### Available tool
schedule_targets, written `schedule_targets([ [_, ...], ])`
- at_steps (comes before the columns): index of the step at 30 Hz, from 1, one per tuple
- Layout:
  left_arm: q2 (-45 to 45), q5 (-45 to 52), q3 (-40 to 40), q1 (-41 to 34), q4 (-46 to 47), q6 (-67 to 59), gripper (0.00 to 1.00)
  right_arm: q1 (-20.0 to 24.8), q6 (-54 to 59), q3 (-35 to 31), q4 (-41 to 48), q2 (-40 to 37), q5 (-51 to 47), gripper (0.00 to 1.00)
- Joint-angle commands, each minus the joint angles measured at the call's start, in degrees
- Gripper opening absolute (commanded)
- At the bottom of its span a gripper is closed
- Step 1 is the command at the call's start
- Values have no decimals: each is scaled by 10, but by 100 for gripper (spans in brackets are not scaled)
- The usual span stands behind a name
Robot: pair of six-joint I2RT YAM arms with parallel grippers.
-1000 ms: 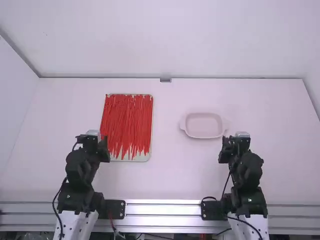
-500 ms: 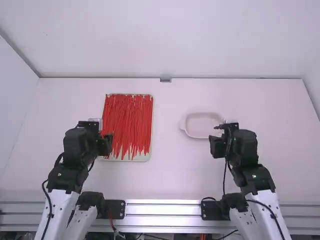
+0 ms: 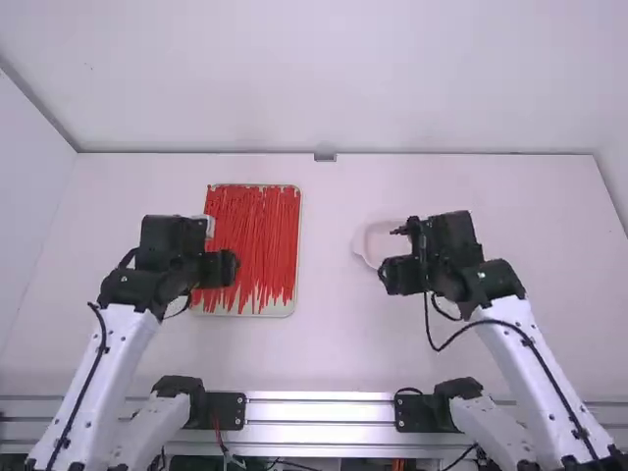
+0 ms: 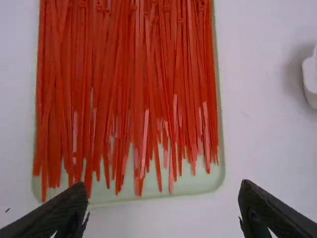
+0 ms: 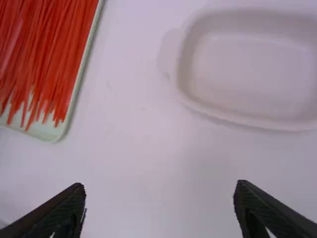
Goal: Fasten the cable tie
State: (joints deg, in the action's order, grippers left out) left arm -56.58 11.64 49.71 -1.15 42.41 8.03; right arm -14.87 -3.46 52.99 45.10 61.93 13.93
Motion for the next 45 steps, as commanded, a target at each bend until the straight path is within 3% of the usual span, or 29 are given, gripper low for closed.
schedule_targets([
  [1, -24, 16, 40, -8, 9, 9, 84, -7, 1, 45, 12, 23, 27, 84],
  [14, -216, 21, 232, -11, 83, -12, 97, 17, 3, 128, 27, 114, 118, 97],
  [27, -459, -5, 463, -12, 107, -10, 99, 18, -8, 139, 40, 126, 122, 98],
  [33, -511, -1, 506, -19, 76, -10, 99, 17, -8, 139, 30, 126, 133, 98],
  [45, -594, -3, 509, -16, -28, 16, 99, 17, -8, 139, 33, 126, 132, 98],
])
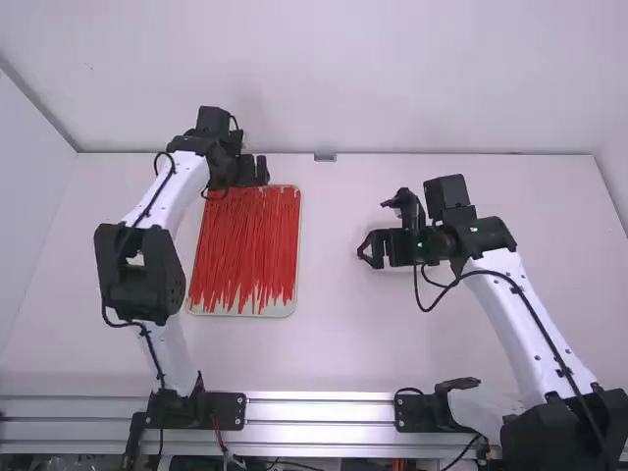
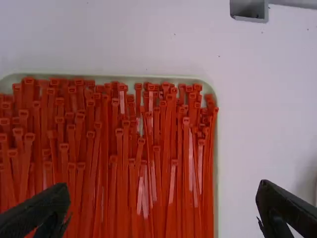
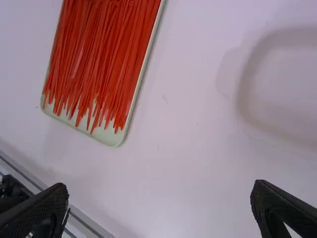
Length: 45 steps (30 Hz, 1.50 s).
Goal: Fasten the cable tie
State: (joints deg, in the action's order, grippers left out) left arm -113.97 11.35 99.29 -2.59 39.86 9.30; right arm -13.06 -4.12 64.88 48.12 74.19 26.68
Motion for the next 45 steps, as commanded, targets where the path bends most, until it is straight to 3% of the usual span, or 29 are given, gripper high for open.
schedule_targets([
  [1, -26, 0, 13, -1, -6, 3, 99, -1, -2, 20, 3, 3, 5, 98],
  [10, -91, -1, 13, -12, -42, 3, 96, 0, -1, 20, 1, 3, 3, 98],
  [14, -116, -5, 13, -16, -62, 3, 86, -1, -1, 20, 1, 3, 3, 98],
  [16, -127, -5, 13, -14, -75, 3, 76, -1, -1, 20, 1, 3, 3, 98],
  [22, -136, -5, 3, -14, -92, 3, 62, 0, -1, 20, 1, 3, 3, 98],
  [38, -136, -76, -15, -12, -26, 29, 46, 0, -1, 20, 0, 3, 1, 98],
  [45, -136, -78, -42, -14, -44, 29, 39, 0, -6, 19, 1, 3, -4, 98],
])
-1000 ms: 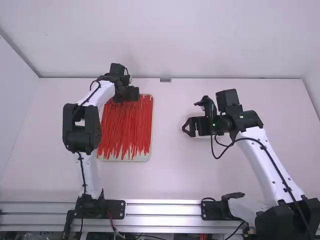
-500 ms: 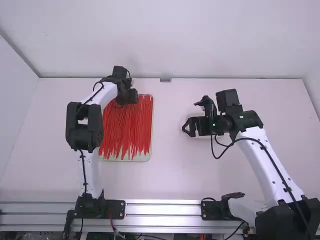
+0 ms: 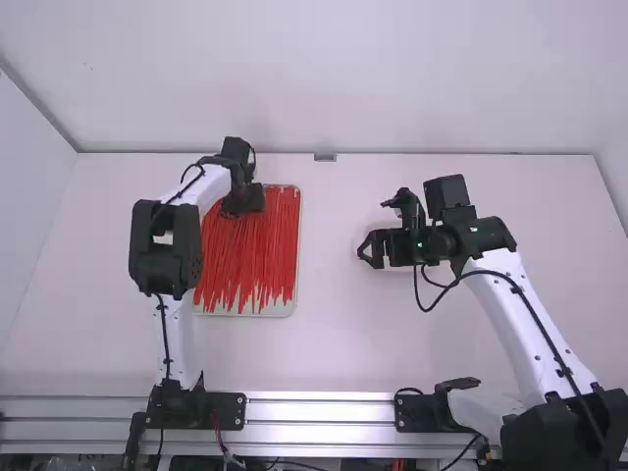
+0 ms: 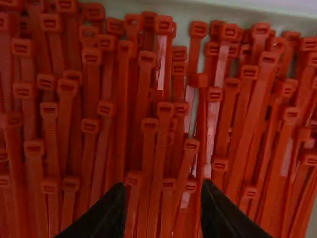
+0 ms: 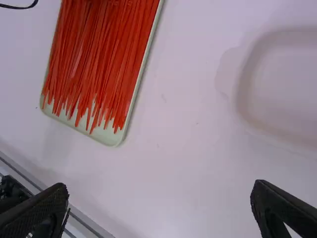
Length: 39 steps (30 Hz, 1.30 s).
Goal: Fasten the cable tie
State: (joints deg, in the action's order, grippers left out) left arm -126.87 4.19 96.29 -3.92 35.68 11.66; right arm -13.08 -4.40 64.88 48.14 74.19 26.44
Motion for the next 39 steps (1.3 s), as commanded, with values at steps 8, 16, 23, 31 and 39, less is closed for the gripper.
schedule_targets([
  [8, -7, -8, -38, 3, -32, 5, 36, -1, -3, 19, 1, 3, -1, 98],
  [16, -7, -9, -40, 4, -50, -25, 34, 0, -14, 19, 3, 3, 1, 98],
  [23, -7, -9, -41, 5, -59, -25, 29, 0, -18, 19, 4, 3, 1, 98],
  [31, -7, -11, -73, 11, -84, -24, 22, 0, -18, 19, 4, 3, 1, 98],
  [39, -6, -10, -77, 10, -96, -20, 14, -1, -18, 19, -3, 3, 1, 98],
])
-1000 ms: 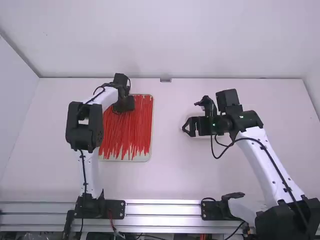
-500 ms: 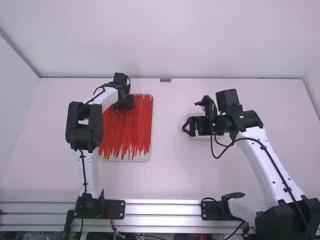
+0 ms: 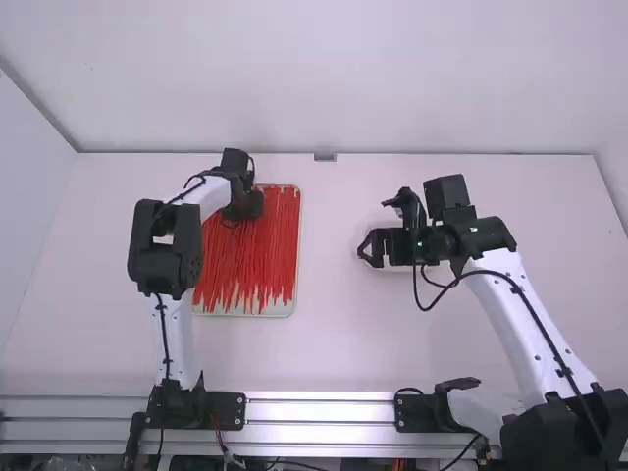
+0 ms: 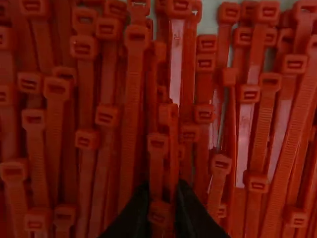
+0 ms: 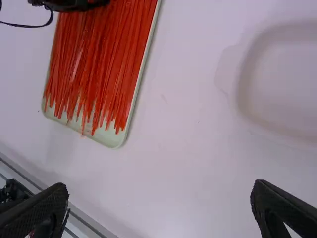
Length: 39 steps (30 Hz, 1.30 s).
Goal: Fasten the cable tie
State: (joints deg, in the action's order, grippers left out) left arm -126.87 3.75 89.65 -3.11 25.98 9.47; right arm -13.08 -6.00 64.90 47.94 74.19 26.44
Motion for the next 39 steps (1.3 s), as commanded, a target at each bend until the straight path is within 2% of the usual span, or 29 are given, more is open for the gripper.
schedule_targets([
  [1, -6, -6, -10, 2, 3, 2, 14, -1, -2, 19, -2, 3, 1, 98],
  [11, -6, -6, 40, 5, 43, 1, 19, 0, -1, 19, -1, 3, 1, 98],
  [19, -6, -6, 42, 5, 50, 2, 18, 0, 0, 19, 3, 3, -2, 98],
  [26, -6, -9, 42, 5, 53, 1, 13, 0, -2, 19, 4, 3, -8, 98],
  [30, -6, -17, 42, 5, 52, 1, 6, 0, -2, 19, 5, 3, -8, 98],
  [39, 11, -18, 71, 5, 72, 14, 3, 0, -2, 19, -2, 3, -7, 98],
])
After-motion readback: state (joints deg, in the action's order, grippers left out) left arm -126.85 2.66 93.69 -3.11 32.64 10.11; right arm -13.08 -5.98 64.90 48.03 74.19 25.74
